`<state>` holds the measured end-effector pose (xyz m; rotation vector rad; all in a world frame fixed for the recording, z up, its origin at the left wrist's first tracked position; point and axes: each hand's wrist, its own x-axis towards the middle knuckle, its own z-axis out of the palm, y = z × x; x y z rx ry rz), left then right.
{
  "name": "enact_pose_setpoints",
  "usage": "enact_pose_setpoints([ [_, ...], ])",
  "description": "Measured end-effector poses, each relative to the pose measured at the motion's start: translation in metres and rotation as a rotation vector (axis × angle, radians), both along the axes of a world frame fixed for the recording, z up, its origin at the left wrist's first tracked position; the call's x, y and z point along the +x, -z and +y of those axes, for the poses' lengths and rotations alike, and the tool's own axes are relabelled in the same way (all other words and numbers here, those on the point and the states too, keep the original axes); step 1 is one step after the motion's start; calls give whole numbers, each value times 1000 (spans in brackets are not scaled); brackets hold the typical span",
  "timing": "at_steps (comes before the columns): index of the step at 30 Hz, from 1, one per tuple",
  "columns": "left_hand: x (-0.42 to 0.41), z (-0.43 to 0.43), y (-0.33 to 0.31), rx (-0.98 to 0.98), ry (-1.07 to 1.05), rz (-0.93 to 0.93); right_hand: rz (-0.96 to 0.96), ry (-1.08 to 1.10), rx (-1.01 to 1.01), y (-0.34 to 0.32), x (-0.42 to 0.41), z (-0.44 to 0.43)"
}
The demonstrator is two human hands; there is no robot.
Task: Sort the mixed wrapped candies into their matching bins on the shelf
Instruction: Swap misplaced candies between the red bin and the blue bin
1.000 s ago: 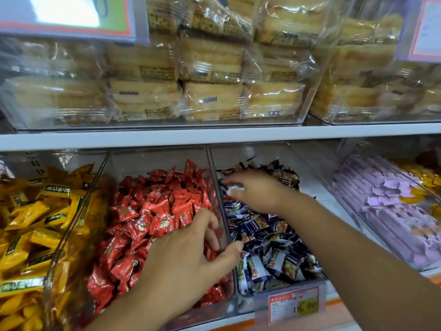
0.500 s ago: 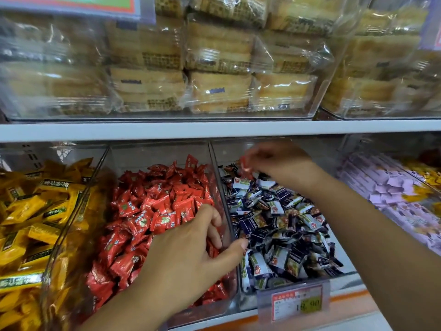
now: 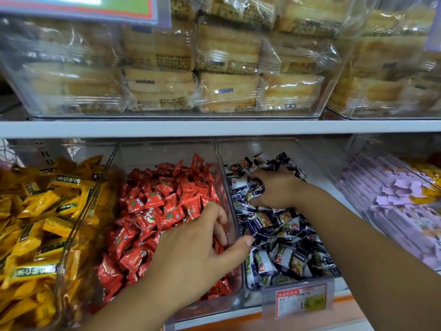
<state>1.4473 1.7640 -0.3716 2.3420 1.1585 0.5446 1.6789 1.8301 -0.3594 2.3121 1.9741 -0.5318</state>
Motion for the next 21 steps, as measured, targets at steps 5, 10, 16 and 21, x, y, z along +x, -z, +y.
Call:
enact_pose_setpoints([
  [5,0,1,2,10,-1,-3,125,3,-8,3,-3,-3],
  [10,1,1,2,12,-5,0,224,-12,-15,10,-4,0],
  [16,0,1,2,-19,9,-26,379,-8,69,7,-1,-3],
  [21,-1,2,2,-21,23,-31,529,3,170,-10,7,-18],
])
